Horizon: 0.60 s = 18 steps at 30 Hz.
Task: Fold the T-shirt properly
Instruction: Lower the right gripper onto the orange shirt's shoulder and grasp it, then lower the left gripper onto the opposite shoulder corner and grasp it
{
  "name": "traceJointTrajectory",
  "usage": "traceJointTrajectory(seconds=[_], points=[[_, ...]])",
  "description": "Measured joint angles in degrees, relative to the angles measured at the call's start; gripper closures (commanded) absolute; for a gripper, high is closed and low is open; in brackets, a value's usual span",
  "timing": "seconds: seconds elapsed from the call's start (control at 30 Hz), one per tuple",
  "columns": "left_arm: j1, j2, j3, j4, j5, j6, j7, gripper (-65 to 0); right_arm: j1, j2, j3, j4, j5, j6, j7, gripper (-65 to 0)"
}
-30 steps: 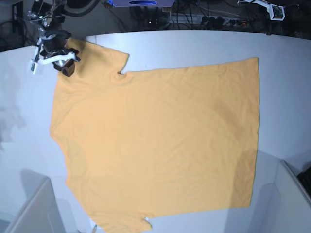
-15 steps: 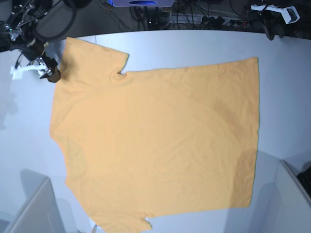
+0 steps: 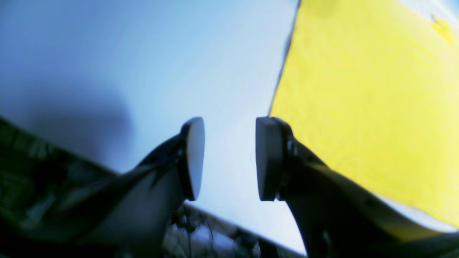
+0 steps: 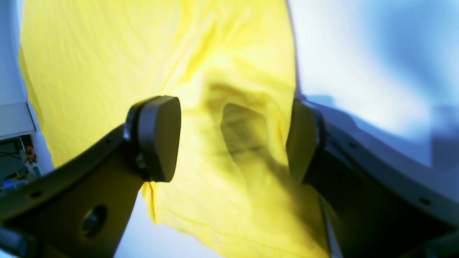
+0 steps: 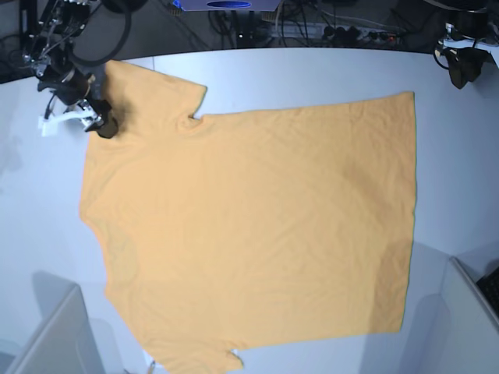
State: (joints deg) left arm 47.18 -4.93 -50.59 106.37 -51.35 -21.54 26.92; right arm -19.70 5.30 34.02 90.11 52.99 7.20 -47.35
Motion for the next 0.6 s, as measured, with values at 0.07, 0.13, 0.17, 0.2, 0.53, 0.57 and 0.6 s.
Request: traceJointTrajectory(seconds=[0.07,0.13,0.17,0.2,0.53,0.57,0.6], points=[[-3.76,1.05,-3.39,-2.91,0.07,-3.39,6.12,-23.2,-1.29,0.02,-1.14,0.46,0.63,0.24,0.79,-38.3],[-6.69,1.05,-5.88,-5.90,0.31,-6.21,9.94,-23.2,-1.81,0.02,-1.68,0.52,0.63,0.37,1.03,-36.3],[-7.58,0.92,-6.60,-7.02,0.26,-8.15,10.91,-23.2,-1.79,0.07,-1.81,0.44,0.59,0.37,1.01,-35.9],[-8.33,0.87,-7.08,-7.98,0.17,-8.98,11.30,-23.2,-1.84,0.04,-1.88,0.37,0.66,0.37,1.01,-34.7],[-13.29,0.81,-2.16,-16.65,0.28,-9.88,11.91,-22.7,-2.14,0.04,-2.16,-0.26,0.00,0.07,-3.43,0.0],[-13.92,0.98,-1.92,-17.38,0.24,-9.92,11.89,-22.7,-1.84,0.02,-2.14,-0.22,0.00,0.07,-4.68,0.0],[-14.38,0.96,-1.79,-18.08,0.26,-9.92,11.91,-22.5,-1.53,0.02,-2.14,-0.22,0.02,0.07,-5.70,0.0]])
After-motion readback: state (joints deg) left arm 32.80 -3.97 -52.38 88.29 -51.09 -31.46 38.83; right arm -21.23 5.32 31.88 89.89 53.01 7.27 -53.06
